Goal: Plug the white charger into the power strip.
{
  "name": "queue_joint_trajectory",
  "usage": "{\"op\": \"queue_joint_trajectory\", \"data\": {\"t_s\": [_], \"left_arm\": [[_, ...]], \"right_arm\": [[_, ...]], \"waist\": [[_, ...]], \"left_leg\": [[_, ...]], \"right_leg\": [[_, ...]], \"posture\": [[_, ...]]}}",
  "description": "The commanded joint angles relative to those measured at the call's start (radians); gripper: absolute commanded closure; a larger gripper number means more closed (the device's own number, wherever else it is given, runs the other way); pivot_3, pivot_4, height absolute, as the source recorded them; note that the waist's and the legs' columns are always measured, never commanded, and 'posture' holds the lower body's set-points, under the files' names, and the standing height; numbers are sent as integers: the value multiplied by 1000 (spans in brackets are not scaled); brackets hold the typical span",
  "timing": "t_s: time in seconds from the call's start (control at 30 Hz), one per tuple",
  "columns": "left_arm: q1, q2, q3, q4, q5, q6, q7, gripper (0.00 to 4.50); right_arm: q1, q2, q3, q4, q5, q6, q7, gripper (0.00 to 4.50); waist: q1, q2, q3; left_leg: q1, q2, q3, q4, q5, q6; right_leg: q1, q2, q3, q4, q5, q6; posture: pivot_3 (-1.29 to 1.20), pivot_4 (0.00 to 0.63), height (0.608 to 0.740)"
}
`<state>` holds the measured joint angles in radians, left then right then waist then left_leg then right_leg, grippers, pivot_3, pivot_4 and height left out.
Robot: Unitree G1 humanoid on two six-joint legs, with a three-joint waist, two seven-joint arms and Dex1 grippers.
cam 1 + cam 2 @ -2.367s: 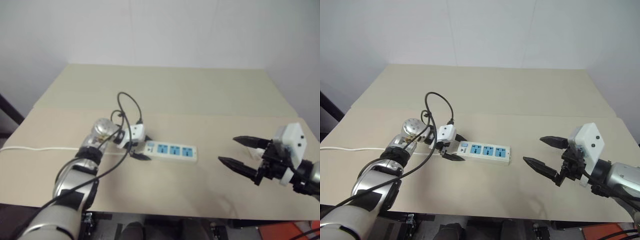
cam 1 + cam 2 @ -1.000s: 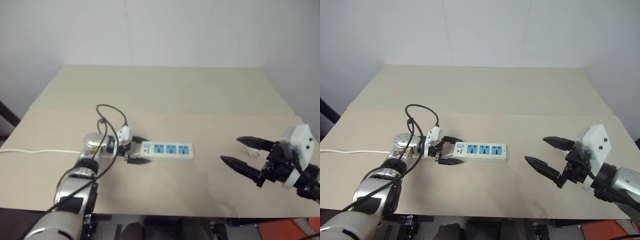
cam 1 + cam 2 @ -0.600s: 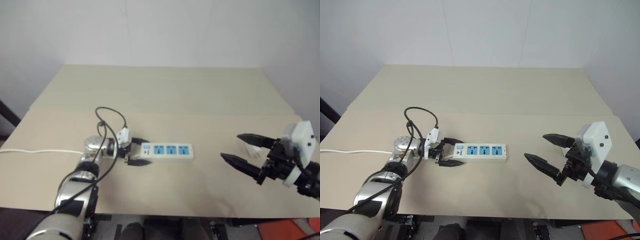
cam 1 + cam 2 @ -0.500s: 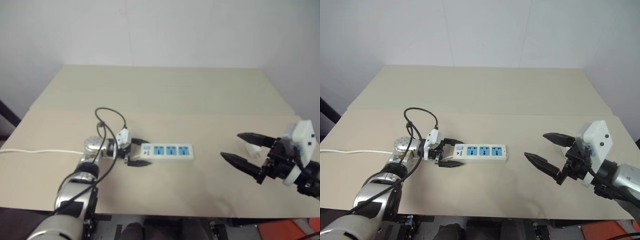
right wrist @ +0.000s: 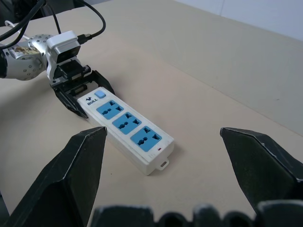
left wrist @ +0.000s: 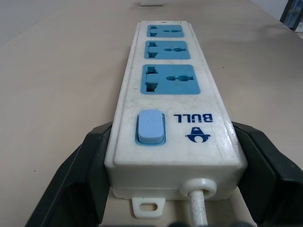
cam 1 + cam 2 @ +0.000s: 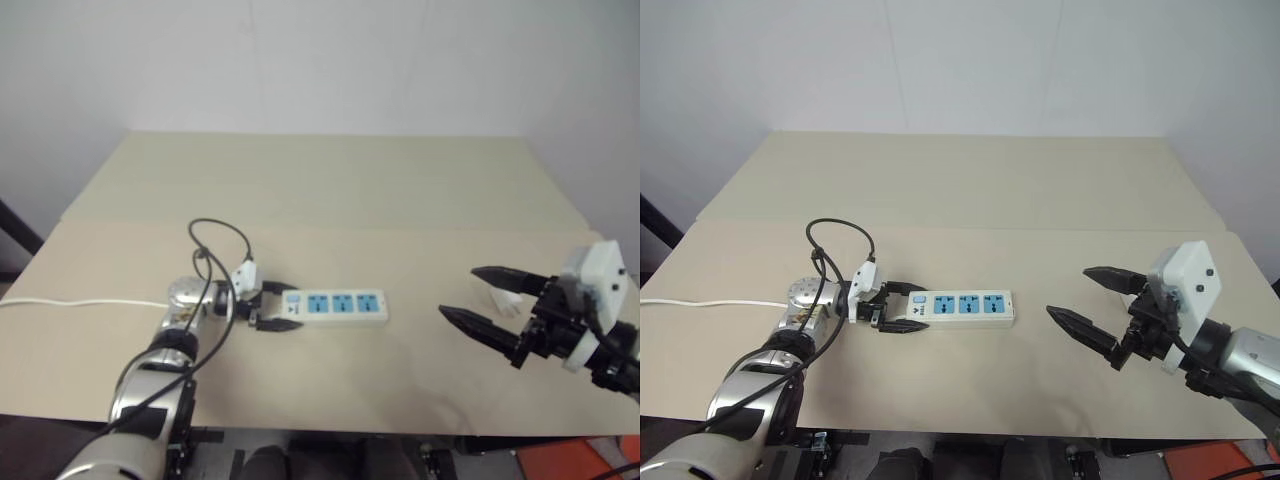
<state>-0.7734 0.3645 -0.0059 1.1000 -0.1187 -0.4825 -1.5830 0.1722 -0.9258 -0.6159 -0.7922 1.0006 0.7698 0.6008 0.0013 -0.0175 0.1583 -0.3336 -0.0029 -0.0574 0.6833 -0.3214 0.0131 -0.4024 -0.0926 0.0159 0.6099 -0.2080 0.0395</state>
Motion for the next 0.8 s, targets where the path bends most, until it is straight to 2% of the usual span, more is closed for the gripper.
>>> {"op": "queue_joint_trajectory", "data": {"t_s": [0.03, 0.27, 0.43, 0.53, 0.63, 0.7, 0.8], "left_arm": [[19, -9, -29, 0, 21, -4, -11, 1230], [22, -5, -45, -140, -8, 60, -12, 1230], [56, -23, -73, -287, -14, 160, 33, 1230], [71, -37, -102, -350, -1, 210, 70, 1230], [77, -50, -133, -376, 25, 235, 120, 1230], [78, -61, -147, -380, 39, 240, 163, 1230], [81, -74, -158, -384, 46, 249, 211, 1230]], "right_arm": [[-15, -16, -33, 1, 7, -13, 10, 0], [-60, -75, -27, 129, -8, 35, 25, 0], [-245, -237, 44, 306, 59, 236, -47, 0], [-544, -314, 223, 512, 90, 485, -150, 0], [-912, -291, 476, 743, -41, 749, -211, 0], [-1096, -269, 652, 892, -136, 830, -196, 0], [-1278, -234, 880, 1081, -271, 834, -108, 0]], "waist": [[0, 0, -1], [2, 1, -1], [2, 1, -1], [-2, 2, -1], [-6, 2, -1], [-7, 3, -2], [-4, 6, -4]], "left_leg": [[0, 0, 0, 0, 0, 0], [0, 0, 0, 0, 0, 0], [0, 0, 0, 0, 0, 0], [1, 1, 0, 0, 0, 0], [0, 0, 1, 0, 0, 0], [-2, 1, 1, 0, 0, 0], [-7, 0, 2, 0, 0, 0]], "right_leg": [[0, 0, 0, 0, 0, 0], [0, 0, 0, 0, 0, 0], [-1, 0, 0, 0, 0, 0], [-3, 0, 0, -1, 0, -1], [-4, -1, 1, -2, 0, -1], [-7, -1, 1, -3, 0, -1], [-16, -1, 1, 1, 1, -2]], "posture": [[0, 150, 740], [0, 150, 740], [0, 150, 740], [0, 150, 740], [0, 150, 740], [0, 150, 740], [0, 150, 740]]}}
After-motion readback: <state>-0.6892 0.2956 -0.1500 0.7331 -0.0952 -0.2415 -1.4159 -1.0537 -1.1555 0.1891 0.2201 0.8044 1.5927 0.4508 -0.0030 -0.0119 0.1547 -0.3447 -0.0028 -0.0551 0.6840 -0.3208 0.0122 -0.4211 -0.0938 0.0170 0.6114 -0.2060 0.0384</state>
